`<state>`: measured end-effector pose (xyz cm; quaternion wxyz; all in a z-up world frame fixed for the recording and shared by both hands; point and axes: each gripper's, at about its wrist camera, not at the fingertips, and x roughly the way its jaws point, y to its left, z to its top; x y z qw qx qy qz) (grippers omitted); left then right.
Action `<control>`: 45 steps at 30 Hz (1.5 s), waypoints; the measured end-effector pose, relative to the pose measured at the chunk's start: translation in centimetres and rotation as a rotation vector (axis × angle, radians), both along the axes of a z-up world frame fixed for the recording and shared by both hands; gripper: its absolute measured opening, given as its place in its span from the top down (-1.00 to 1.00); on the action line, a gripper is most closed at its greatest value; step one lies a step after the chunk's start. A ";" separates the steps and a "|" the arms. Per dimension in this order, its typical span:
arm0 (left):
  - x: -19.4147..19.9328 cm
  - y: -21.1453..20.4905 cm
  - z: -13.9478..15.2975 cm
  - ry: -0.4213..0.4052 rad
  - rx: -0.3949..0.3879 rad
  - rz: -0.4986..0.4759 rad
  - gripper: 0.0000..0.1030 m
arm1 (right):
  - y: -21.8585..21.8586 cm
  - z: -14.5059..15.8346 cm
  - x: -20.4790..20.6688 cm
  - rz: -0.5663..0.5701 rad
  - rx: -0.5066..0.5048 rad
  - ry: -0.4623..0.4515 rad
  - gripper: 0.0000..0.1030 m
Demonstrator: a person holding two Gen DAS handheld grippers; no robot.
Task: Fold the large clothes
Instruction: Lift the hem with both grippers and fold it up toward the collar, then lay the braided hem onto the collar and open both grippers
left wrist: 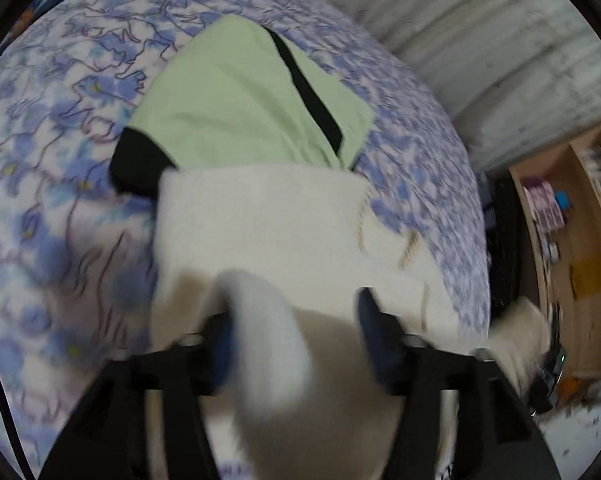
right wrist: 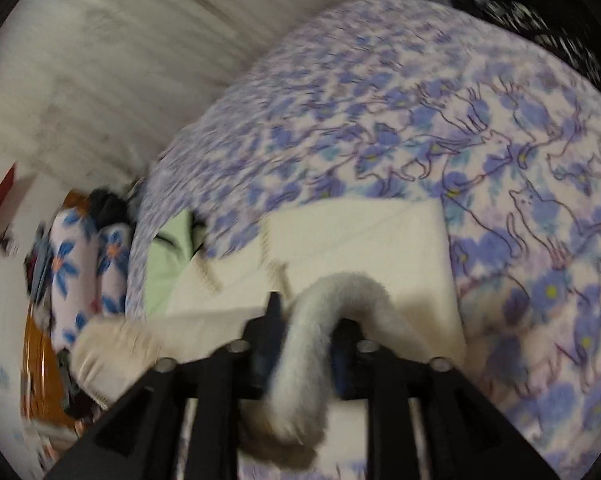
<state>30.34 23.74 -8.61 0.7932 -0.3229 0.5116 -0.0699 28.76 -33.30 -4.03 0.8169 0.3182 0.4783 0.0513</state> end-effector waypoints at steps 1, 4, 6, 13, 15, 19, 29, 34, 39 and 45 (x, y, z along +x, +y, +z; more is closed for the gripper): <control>1.0 -0.1 -0.2 -0.016 0.030 0.017 -0.54 | 0.1 -1.4 1.2 0.000 0.011 0.024 0.03; 2.9 -0.3 -0.8 -0.055 0.083 0.017 -0.65 | 0.5 -4.3 2.7 0.015 0.032 0.050 -0.10; 4.0 -0.6 -1.4 -0.032 0.140 0.009 -0.65 | 0.7 -5.4 3.1 0.021 0.008 0.061 -0.10; 4.0 -2.0 -4.5 -0.020 0.412 -0.109 -0.65 | 0.1 -7.1 3.3 0.042 -0.176 0.027 -0.10; 4.2 -2.4 -5.3 -0.032 0.496 -0.144 -0.65 | 0.1 -7.3 3.6 0.059 -0.257 0.017 -0.10; 4.4 -3.9 -6.2 -0.060 0.652 -0.218 -0.65 | 0.3 -7.7 4.3 0.104 -0.345 -0.005 -0.10; 6.4 -6.2 -6.0 -0.148 0.781 -0.295 -0.65 | 1.8 -9.4 8.4 0.183 -0.436 0.004 -0.18; 7.5 -6.6 -5.9 -0.194 0.769 -0.291 -0.42 | 2.5 -10.5 9.7 0.208 -0.469 0.017 -0.19; 6.8 -8.5 -6.4 -0.223 0.891 -0.281 0.85 | 4.1 -10.2 8.6 0.223 -0.577 -0.025 0.74; 4.8 -8.5 -3.9 -0.284 0.910 -0.176 0.88 | 3.6 -6.4 5.2 0.099 -0.568 -0.156 0.84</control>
